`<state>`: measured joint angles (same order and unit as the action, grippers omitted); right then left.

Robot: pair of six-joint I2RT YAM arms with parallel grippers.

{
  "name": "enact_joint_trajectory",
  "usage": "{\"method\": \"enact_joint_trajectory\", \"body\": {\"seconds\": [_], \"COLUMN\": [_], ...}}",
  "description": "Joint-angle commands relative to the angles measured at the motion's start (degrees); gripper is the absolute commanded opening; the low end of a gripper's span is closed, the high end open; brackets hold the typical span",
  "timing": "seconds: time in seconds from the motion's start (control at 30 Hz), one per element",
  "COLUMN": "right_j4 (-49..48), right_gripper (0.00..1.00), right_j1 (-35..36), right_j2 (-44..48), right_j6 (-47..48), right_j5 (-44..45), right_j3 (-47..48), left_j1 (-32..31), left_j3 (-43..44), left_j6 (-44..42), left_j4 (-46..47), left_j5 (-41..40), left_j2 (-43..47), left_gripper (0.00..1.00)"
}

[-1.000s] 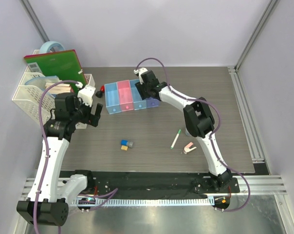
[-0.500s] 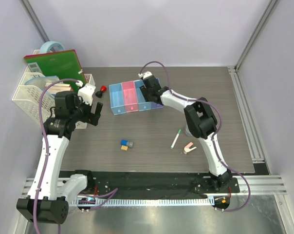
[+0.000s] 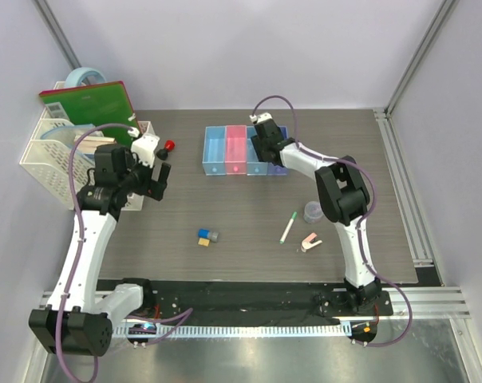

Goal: Sort the stationery into containers
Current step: Move the storage box to the center of the board.

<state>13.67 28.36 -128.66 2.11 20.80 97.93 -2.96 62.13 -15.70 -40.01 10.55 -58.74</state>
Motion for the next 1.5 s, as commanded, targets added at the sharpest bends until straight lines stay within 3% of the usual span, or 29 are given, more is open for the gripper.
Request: {"method": "enact_joint_trajectory", "body": {"seconds": [0.0, 0.37, 0.53, 0.77, 1.2, 1.47], "right_j4": [0.7, 0.0, -0.6, -0.4, 2.4, 9.9], "right_gripper": [0.62, 0.62, 0.62, 0.63, 0.79, 0.84], "right_j1": [-1.8, -6.5, -8.2, -12.1, -13.9, -14.0], "right_j2": [4.5, 10.5, 11.9, 13.3, 18.1, 16.6], "right_j6": [3.9, 8.6, 11.8, 15.4, 21.9, 22.7], "right_j5": [2.4, 0.3, -1.4, -6.1, -19.6, -24.6], "right_j3": [-3.8, -10.9, -12.7, -15.5, -16.8, -9.3], "left_j1": [0.1, -0.5, -3.0, -7.3, -9.2, -11.0], "left_j3": [1.9, 9.8, 12.1, 22.0, 38.4, 43.2], "left_j6": [0.7, 9.2, 13.5, 17.0, 18.3, 18.2], "left_j4": [4.9, 12.9, 20.4, 23.8, 34.5, 39.8], "left_j5": [-0.8, -4.2, -5.2, -6.5, -5.1, -4.6], "left_j2": [-3.7, -18.9, -28.1, -43.0, -64.3, -71.2], "left_gripper": [1.00, 1.00, 1.00, 1.00, 1.00, 1.00]}}
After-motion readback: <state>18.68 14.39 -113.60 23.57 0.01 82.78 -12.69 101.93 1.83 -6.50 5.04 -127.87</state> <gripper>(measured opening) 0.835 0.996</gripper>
